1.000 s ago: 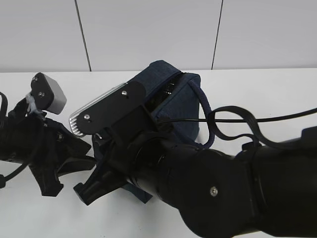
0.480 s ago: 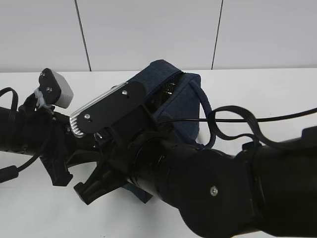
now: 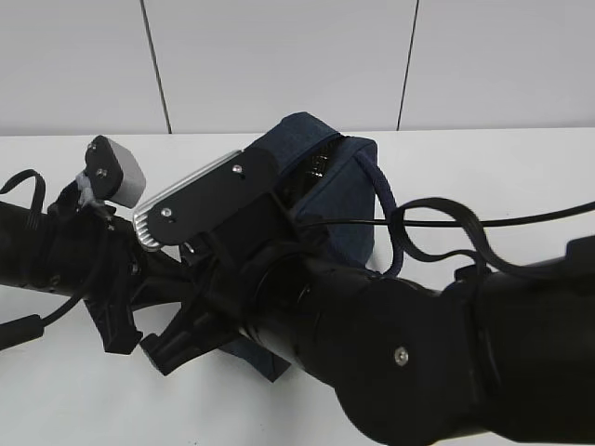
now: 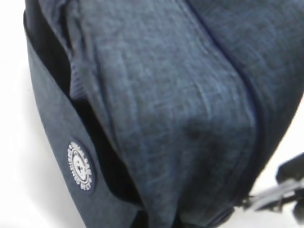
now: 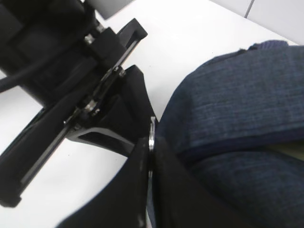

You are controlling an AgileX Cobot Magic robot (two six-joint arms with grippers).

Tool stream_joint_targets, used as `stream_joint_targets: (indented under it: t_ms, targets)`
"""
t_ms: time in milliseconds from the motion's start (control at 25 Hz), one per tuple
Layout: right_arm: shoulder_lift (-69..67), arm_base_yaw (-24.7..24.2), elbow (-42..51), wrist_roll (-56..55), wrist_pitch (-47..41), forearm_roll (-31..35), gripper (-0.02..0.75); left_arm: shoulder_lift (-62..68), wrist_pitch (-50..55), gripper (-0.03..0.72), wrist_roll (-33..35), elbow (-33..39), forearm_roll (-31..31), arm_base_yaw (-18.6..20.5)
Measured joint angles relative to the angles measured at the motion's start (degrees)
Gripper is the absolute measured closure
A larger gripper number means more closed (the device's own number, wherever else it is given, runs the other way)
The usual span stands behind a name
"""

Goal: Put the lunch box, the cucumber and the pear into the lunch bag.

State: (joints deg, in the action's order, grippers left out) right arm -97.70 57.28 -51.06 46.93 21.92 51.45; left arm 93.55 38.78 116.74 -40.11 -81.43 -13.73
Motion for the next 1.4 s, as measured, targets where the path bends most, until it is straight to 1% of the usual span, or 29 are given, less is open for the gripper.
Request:
stream_joint_targets:
  t_ms: [280,360,400,440,520,640,760,1000,1160,1400]
  targets:
    - [1.93,0.0,-1.59,0.37,1.39,1.98,0.738,0.0,-0.11,0.676,0.0,0.0,-0.1,0.0]
    - [2.01,-0.1,-2.74,1.77,1.48,5.3,0.738,0.0,-0.11,0.677,0.0,-0.05,-0.11,0.0]
    - [2.04,-0.88,-3.69,3.4,1.48,8.5,0.738,0.0,-0.22,0.678,0.0,-0.05,-0.16,0.0]
    - [2.04,-0.88,-3.69,3.4,1.48,8.5,0.738,0.0,-0.22,0.678,0.0,-0.05,-0.16,0.0]
    - [2.14,-2.44,-4.71,4.5,1.38,11.72,0.738,0.0,-0.28,0.678,0.0,-0.05,-0.21,0.0]
    - [2.9,-7.15,-5.9,4.72,-2.64,14.61,0.738,0.0,-0.28,0.678,0.0,-0.05,-0.21,0.0]
    - [3.34,-11.1,-6.81,4.72,-6.98,15.64,0.738,0.0,-0.28,0.679,0.0,-0.1,-0.34,0.0]
    - [3.68,-16.37,-9.19,4.72,-14.38,15.98,0.738,0.0,-0.28,0.679,0.0,-0.1,-0.59,0.0]
    - [3.68,-17.43,-10.44,4.76,-16.04,16.69,0.738,0.0,-0.28,0.679,0.0,-0.1,-0.64,0.0]
    - [3.68,-17.43,-12.75,4.76,-17.17,16.8,0.738,0.0,-0.46,0.68,0.0,-0.1,0.01,0.0]
